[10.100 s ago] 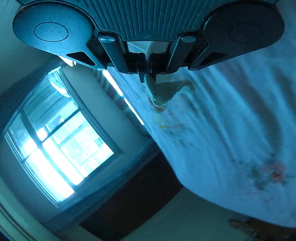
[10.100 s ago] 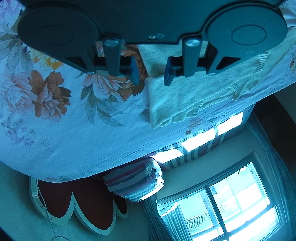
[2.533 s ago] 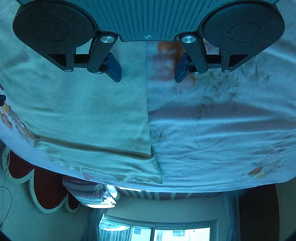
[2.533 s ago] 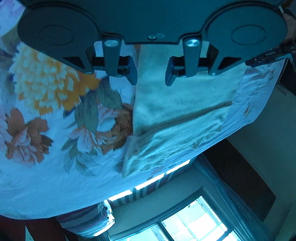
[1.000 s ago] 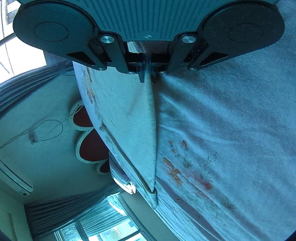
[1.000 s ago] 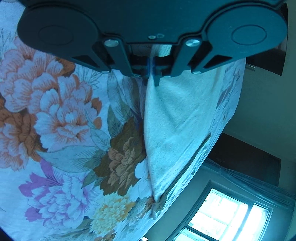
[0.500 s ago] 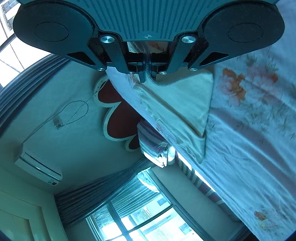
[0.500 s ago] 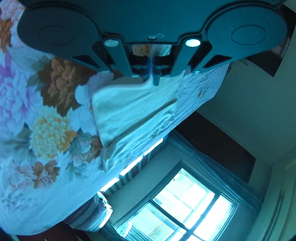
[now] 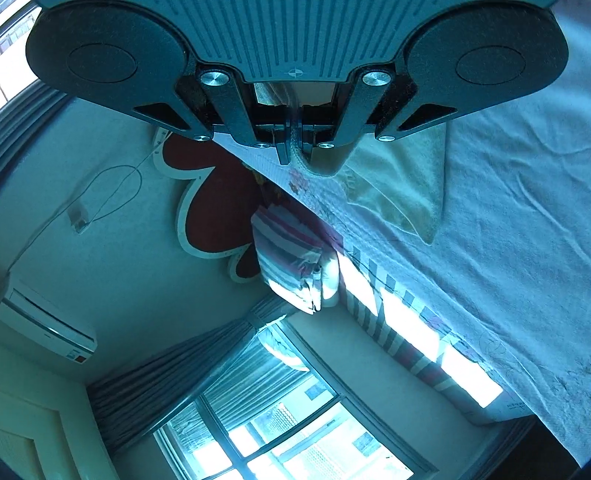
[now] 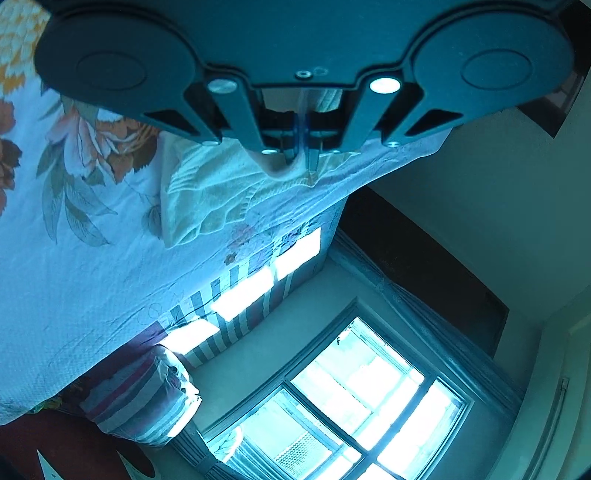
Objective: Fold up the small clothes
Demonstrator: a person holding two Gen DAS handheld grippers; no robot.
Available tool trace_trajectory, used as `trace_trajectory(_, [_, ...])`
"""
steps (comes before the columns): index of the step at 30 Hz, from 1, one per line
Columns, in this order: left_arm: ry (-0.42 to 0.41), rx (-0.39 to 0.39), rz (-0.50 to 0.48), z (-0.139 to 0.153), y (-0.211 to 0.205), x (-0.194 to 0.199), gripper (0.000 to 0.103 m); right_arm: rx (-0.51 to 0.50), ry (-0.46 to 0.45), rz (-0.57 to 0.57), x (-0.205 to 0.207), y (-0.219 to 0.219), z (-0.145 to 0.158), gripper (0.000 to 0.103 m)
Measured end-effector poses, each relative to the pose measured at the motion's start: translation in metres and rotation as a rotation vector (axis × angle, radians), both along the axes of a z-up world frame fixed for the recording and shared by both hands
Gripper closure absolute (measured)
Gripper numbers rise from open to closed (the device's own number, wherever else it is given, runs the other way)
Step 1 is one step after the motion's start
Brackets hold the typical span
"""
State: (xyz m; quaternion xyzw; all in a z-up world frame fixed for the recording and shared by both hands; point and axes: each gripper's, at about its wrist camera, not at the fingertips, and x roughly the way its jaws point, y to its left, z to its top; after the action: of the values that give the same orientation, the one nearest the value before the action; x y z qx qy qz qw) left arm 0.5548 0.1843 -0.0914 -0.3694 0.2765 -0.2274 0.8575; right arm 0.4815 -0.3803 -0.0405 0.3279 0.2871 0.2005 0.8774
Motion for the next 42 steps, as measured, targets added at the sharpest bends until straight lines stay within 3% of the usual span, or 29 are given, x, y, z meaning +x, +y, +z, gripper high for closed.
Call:
trace_trajectory(7, [0.086,0.017,0.031,-0.046,-0.008,0.080,0.100,0.024,0.086,0.014,0.082,-0.006,-0.049,0.099])
trace_trajectory(11, [0.153,0.041,0.029,-0.067,-0.016,0.105,0.100,0.099,0.163,-0.004,0.109,-0.014,-0.082,0.099])
trace_trajectory(20, [0.226,0.008,0.055,-0.087,-0.025,0.142,0.100,0.228,0.252,-0.021,0.132,-0.029,-0.123,0.097])
trace_trajectory(26, [0.220,0.009,0.071,-0.092,-0.029,0.160,0.100,0.317,0.245,-0.048,0.143,-0.044,-0.131,0.090])
trace_trajectory(30, [0.215,0.012,0.084,-0.095,-0.031,0.170,0.100,0.281,0.235,-0.058,0.151,-0.049,-0.129,0.089])
trace_trajectory(33, [0.157,-0.010,0.088,-0.088,-0.028,0.163,0.100,0.218,0.204,-0.060,0.149,-0.048,-0.119,0.081])
trace_trajectory(37, [0.098,0.092,0.069,-0.070,-0.023,0.156,0.100,0.102,0.149,-0.026,0.140,-0.044,-0.106,0.078])
trace_trajectory(40, [0.054,0.062,0.074,-0.059,-0.008,0.150,0.100,0.021,0.129,0.011,0.142,-0.037,-0.098,0.077])
trace_trajectory(42, [0.018,0.092,0.092,-0.051,-0.002,0.147,0.098,-0.016,0.114,0.028,0.148,-0.032,-0.094,0.077])
